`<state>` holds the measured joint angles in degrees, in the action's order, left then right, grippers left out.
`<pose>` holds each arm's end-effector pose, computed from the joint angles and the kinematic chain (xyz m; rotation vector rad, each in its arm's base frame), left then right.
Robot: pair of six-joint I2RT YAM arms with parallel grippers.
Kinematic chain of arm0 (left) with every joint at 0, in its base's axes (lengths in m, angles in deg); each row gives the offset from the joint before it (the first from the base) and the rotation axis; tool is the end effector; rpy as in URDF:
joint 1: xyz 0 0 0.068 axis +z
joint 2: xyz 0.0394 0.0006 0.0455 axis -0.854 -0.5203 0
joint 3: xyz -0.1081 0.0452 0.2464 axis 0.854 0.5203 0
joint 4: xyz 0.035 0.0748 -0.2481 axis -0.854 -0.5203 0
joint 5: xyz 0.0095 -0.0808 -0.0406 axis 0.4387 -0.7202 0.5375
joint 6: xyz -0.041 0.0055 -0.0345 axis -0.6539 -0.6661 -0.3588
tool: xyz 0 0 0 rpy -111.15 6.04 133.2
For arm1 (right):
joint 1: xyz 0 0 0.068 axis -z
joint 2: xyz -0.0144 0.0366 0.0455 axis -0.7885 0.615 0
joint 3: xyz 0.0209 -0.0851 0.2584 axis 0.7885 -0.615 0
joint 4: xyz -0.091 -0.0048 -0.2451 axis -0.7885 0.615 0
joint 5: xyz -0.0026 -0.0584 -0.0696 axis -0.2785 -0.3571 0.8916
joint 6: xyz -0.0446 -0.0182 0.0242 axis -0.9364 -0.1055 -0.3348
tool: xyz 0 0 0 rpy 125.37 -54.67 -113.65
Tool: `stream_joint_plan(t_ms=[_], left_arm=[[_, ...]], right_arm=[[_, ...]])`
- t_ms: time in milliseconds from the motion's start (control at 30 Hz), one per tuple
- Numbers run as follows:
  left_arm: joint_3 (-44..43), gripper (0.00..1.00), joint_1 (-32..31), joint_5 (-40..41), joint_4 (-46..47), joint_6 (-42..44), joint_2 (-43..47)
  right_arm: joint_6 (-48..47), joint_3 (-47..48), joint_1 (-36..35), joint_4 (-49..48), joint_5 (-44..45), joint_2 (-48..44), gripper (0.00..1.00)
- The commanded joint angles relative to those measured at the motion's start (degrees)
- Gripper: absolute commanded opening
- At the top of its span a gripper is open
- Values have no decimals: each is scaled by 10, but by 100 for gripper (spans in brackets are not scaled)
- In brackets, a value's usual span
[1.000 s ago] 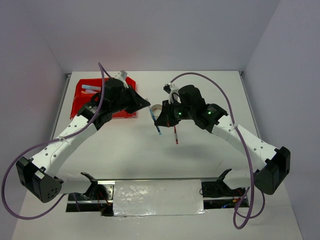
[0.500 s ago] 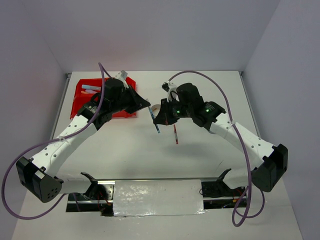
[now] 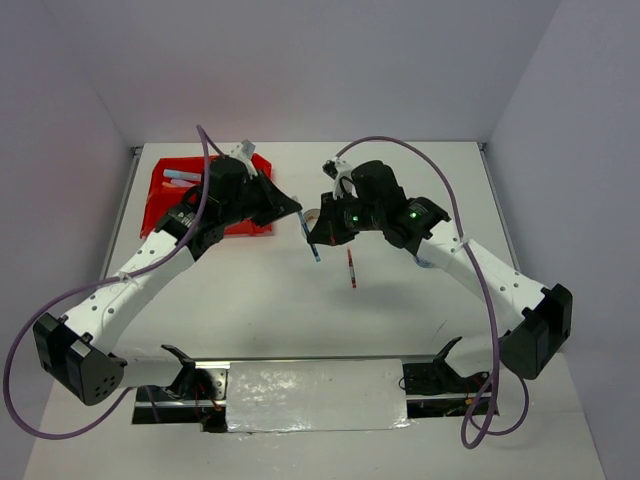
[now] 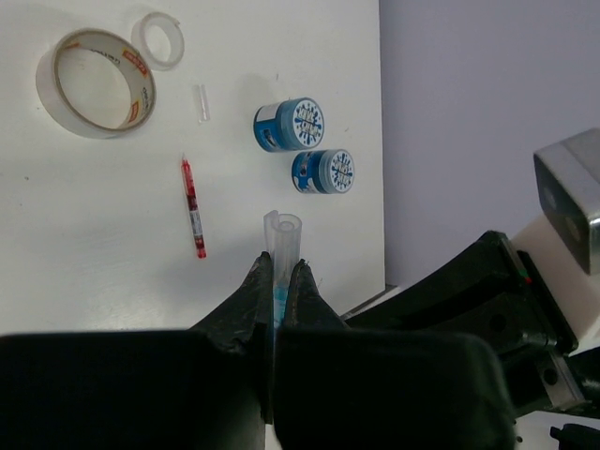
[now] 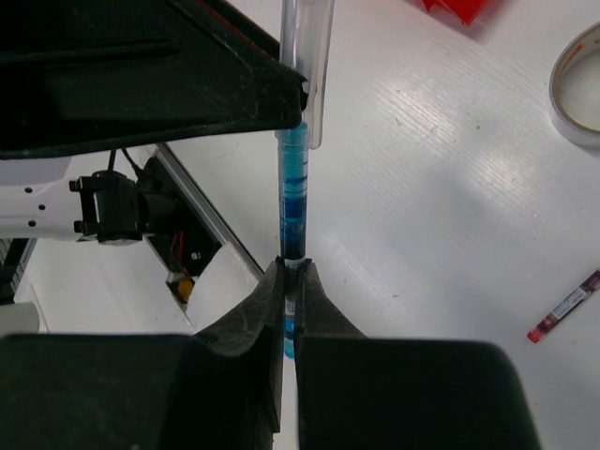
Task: Sort the stationery into containers
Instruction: Close the pen cap on the pen.
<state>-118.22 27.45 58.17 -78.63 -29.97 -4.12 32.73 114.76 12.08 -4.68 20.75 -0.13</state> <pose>0.2455 -0.1535 0.3848 -0.4249 2.0915 -1.1032 0.2230 0.2040 0.3616 -0.5947 2.2133 1.0003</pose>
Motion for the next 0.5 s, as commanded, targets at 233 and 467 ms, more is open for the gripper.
stream_joint_plan(t_ms=[233,467], left_arm=[[12,0,-2,-37,10,5,-3],[11,0,-3,-65,14,14,-14]], right_arm=[[-10,63,15,-44,8,23,0],[-32,89,23,-63,11,36,0]])
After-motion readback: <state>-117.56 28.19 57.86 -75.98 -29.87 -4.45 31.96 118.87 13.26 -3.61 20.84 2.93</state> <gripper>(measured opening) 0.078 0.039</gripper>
